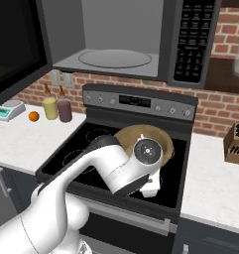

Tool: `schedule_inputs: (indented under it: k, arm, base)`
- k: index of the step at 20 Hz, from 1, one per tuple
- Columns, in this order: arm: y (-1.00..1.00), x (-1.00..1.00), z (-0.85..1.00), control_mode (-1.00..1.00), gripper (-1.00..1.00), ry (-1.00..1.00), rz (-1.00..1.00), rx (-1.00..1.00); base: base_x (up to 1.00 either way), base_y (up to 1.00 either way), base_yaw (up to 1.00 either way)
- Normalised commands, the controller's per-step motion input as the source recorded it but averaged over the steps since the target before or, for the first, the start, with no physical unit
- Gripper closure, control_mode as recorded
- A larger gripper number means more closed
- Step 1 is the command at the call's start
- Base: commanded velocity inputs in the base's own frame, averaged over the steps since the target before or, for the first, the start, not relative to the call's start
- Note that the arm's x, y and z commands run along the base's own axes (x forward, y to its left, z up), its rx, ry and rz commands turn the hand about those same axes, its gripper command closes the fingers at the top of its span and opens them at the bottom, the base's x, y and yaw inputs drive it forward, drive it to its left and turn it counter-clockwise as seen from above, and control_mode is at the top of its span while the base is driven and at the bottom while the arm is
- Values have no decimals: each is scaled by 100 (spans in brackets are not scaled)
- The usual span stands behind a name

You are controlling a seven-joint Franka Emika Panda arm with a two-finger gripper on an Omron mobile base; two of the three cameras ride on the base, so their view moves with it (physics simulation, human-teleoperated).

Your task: Pick the garlic from the sink and place it in the bowl. Then pick the bowl and place it in the microwave. Then close the microwave door and press the start button.

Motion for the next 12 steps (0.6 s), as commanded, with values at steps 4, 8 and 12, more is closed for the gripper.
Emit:
schedule_inputs:
  k: [4, 8, 12]
  arm:
    - [0, 0, 0, 100, 100, 0, 0, 0]
    - [0, 0, 0, 100, 100, 0, 0, 0]
    - [0, -16, 22, -100, 100, -5, 0, 8]
  base:
    - [25, 0, 0]
    - [4, 0, 0]
    - [0, 0, 0]
